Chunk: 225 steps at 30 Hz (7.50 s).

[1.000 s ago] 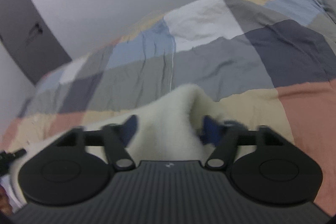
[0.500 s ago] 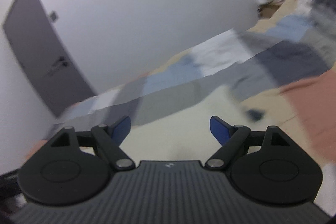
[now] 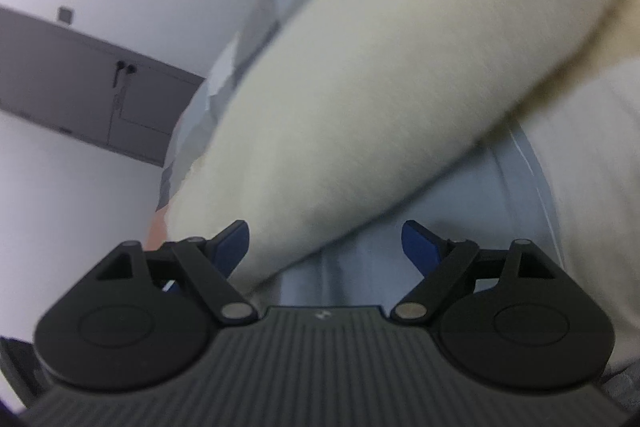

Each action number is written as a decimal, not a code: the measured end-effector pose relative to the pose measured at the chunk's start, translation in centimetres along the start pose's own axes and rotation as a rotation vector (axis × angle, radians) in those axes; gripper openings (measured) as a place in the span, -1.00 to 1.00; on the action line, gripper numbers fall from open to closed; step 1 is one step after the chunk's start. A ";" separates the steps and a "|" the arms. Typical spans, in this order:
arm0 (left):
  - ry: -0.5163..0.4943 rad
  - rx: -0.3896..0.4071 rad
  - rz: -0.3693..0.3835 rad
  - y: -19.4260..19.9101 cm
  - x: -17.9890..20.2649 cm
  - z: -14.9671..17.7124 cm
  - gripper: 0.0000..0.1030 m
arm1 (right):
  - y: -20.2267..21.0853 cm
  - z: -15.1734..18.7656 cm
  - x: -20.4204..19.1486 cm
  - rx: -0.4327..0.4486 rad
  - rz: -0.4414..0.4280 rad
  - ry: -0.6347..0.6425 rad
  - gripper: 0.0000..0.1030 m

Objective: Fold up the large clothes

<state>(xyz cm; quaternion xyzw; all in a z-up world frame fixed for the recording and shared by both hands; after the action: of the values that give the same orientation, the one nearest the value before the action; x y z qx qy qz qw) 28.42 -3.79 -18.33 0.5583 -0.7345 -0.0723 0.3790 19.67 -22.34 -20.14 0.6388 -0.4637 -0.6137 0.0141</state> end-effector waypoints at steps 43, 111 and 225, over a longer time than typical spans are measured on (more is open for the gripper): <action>0.868 0.011 0.188 -10.3 -8.6 2.6 0.66 | -2.1 -4.2 5.1 0.083 -0.118 -0.482 1.00; 0.416 -0.098 0.616 -27.6 27.8 -5.8 0.00 | 24.0 -34.6 13.2 0.638 -0.205 -0.197 0.06; -0.596 0.166 0.164 13.0 25.7 6.1 1.00 | 31.0 -1.9 0.7 0.685 0.400 0.596 0.99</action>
<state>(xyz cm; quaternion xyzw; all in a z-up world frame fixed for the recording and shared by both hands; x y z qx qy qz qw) 12.26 -23.43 -3.50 0.4803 -0.8592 -0.1416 0.1047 3.24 -41.48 -1.97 0.6528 -0.7282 -0.2019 0.0529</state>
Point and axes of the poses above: each gripper's, at about its wrist camera, not at the fingertips, and y roughly against the way its jaws point, x to its right, z to its underside, the point moved 10 cm from there along -y, roughly the way its jaws point, and after that the axes turned 3 degrees about z, right-handed, at the moved point
